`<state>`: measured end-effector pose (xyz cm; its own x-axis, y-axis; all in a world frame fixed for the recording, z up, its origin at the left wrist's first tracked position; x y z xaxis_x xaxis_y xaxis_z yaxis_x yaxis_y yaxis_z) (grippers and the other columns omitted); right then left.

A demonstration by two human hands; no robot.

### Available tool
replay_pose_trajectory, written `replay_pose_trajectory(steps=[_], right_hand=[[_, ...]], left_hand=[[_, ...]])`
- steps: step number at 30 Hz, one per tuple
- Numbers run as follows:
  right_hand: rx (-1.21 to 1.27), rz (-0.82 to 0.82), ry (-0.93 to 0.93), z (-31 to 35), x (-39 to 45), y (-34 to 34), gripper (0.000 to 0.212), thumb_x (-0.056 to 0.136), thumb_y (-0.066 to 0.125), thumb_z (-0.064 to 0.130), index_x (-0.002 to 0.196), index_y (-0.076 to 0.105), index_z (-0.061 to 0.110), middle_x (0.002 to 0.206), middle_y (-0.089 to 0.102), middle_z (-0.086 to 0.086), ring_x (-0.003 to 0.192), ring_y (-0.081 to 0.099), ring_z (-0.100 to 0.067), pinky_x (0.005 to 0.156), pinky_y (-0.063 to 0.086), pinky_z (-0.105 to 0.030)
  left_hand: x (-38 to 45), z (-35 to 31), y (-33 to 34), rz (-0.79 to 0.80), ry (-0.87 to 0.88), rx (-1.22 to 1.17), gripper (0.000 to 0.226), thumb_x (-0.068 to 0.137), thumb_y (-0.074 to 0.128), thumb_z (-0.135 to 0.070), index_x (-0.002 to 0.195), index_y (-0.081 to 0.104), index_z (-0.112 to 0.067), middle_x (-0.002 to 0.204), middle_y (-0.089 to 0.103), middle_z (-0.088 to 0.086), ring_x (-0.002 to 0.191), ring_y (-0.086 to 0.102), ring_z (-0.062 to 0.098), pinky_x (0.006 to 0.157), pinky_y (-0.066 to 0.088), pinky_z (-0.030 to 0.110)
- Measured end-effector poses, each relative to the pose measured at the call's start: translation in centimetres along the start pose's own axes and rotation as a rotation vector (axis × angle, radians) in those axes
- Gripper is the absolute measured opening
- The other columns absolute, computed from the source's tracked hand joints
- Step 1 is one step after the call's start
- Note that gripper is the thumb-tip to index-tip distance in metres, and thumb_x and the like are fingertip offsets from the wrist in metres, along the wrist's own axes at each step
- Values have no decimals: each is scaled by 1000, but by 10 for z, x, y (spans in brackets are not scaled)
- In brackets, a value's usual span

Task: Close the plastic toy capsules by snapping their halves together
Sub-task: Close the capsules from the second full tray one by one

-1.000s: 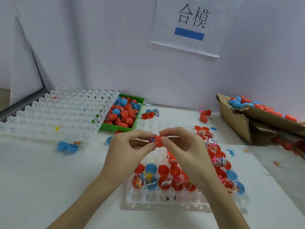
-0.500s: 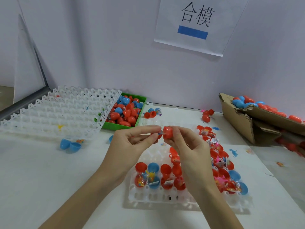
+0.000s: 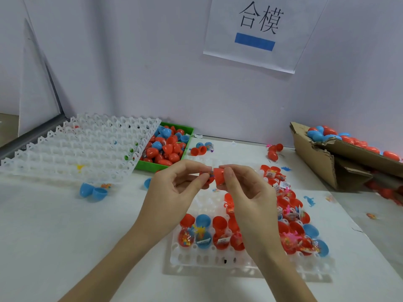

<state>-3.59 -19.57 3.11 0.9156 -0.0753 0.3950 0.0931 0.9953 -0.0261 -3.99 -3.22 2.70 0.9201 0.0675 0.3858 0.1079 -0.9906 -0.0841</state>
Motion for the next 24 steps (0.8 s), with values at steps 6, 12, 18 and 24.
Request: replay_pose_trajectory(steps=[6, 12, 18, 24], right_hand=[[161, -16, 149, -7, 3, -1, 17, 101, 59, 29, 106, 74, 23, 96, 78, 8, 93, 76, -11, 80, 58, -17], [-118, 86, 63, -10, 4, 0, 24, 104, 55, 11, 114, 73, 25, 102, 75, 14, 97, 72, -7, 79, 60, -21], [-318, 118, -38, -10, 7, -5, 26, 101, 59, 4, 111, 73, 24, 102, 73, 17, 96, 70, -6, 78, 61, -23], [-295, 48, -15, 3, 28, -27, 27, 102, 57, 3, 107, 72, 25, 91, 74, 16, 87, 72, -6, 69, 57, -15]], left_hand=[[0, -1, 1, 25, 16, -51, 18, 96, 69, -5, 110, 75, -14, 104, 79, -9, 95, 77, 11, 85, 58, 18], [14, 3, -25, -110, -21, -56, 16, 96, 70, -8, 106, 77, -17, 98, 80, -7, 91, 77, 10, 79, 57, 14], [23, 20, -43, -229, -219, -237, 14, 94, 72, -9, 105, 77, -17, 99, 81, -2, 96, 77, 17, 73, 59, 16], [27, 25, -53, -269, -253, -268, 18, 95, 72, -7, 110, 76, -16, 103, 80, -5, 100, 77, 13, 77, 59, 16]])
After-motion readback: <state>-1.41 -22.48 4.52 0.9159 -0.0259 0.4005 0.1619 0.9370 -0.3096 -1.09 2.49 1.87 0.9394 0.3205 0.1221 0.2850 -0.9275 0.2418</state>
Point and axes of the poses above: each hand's wrist, its own x-axis towards the middle knuckle, its own y-axis out of the palm, z = x × y, the point moved 3 cm from there along x, towards the middle knuckle
